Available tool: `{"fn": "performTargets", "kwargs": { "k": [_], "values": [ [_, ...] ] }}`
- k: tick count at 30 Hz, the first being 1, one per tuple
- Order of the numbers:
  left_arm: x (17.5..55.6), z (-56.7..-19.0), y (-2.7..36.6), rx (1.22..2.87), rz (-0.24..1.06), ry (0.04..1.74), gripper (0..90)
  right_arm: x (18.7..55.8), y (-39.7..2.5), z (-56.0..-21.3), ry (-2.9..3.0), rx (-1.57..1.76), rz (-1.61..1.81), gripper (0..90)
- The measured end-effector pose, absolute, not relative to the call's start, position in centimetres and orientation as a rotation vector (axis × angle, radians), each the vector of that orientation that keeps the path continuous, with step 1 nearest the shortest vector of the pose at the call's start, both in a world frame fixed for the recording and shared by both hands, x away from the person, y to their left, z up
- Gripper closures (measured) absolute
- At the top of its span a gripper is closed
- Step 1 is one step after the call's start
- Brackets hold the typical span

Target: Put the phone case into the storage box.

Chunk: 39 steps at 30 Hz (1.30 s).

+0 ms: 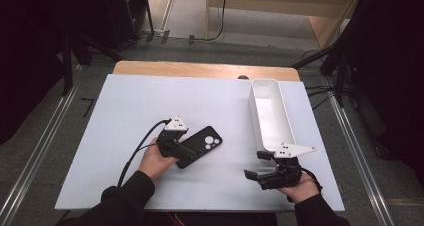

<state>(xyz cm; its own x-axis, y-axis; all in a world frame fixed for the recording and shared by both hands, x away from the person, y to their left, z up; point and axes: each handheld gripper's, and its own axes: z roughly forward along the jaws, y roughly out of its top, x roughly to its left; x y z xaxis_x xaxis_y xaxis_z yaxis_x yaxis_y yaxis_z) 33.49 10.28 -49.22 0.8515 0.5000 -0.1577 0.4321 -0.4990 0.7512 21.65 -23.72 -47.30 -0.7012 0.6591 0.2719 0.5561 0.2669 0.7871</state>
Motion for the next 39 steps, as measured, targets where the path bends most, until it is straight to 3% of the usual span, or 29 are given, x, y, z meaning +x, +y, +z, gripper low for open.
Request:
{"fn": "performTargets", "kwargs": {
  "k": [18, 29, 39],
  "values": [
    [33.5, -51.2, 9.7, 2.277, 0.128, 0.652, 0.0, 21.6, -23.7, -47.3, 2.417, 1.158, 1.422, 13.1],
    [32.7, -51.4, 8.8, 2.346, 0.27, 0.631, 0.0, 21.5, -23.7, -47.3, 2.421, 1.148, 1.425, 13.1],
    [32.7, -51.4, 8.8, 2.351, 0.273, 0.631, 0.0, 21.6, -23.7, -47.3, 2.42, 1.148, 1.417, 13.1]
  ]
}}
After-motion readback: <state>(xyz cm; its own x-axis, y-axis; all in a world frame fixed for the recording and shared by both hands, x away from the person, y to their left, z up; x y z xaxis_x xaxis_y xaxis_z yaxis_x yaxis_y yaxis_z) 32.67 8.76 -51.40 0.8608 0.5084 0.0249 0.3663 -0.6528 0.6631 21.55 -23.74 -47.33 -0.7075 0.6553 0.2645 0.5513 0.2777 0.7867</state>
